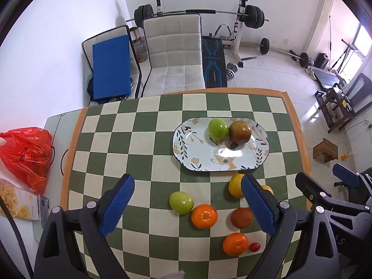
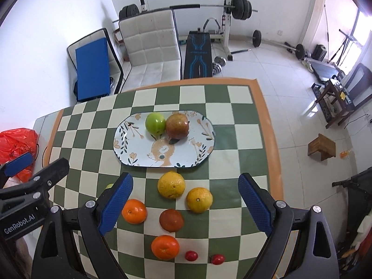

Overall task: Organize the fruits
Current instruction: 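Withdraw both tools from the plate toward the remaining fruits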

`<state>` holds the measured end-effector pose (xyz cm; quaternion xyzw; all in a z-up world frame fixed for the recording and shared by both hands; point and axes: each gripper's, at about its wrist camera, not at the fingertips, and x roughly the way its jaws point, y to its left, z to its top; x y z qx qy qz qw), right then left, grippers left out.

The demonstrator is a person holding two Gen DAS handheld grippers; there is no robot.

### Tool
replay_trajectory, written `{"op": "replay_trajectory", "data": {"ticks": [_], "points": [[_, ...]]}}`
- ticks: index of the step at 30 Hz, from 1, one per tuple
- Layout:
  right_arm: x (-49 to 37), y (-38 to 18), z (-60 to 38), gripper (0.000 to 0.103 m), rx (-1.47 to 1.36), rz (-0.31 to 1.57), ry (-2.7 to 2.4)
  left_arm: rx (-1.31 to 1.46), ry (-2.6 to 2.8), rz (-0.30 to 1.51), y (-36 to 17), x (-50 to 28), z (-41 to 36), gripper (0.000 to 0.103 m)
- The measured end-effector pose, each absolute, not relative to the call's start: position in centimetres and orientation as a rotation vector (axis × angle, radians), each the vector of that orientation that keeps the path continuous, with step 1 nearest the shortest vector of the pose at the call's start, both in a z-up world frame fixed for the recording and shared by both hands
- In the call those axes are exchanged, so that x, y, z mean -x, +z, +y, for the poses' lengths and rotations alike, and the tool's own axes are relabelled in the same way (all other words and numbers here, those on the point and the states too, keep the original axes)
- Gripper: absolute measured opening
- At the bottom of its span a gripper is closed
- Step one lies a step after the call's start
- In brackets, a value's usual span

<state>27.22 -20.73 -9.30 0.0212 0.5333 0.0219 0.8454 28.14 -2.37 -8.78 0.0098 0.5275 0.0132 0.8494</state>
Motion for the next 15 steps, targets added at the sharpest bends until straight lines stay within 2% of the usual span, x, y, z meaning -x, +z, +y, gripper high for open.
{"op": "replay_trajectory", "data": {"ticks": [8,10,11,15], "points": [[-25.3,-7.7,-21.5,0.094,-0.094,1.104,0.056,-0.022,0.024,1.095,-8.3,-27.0,-2.6,0.094],[-25.2,-8.3,-22.0,0.094,-0.135,1.111,0.064,-0.02,0.036,1.115,-9.2,-27.4,-2.4,0.098],[-25.3,-9.1,-22.3,0.094,-0.148,1.129,0.059,-0.016,0.042,1.139,-10.1,-27.7,-2.2,0.103],[-26.2,-14.7,-23.6,0.094,-0.21,1.254,0.059,0.016,0.082,1.268,-14.9,-28.9,-1.1,0.103]]}}
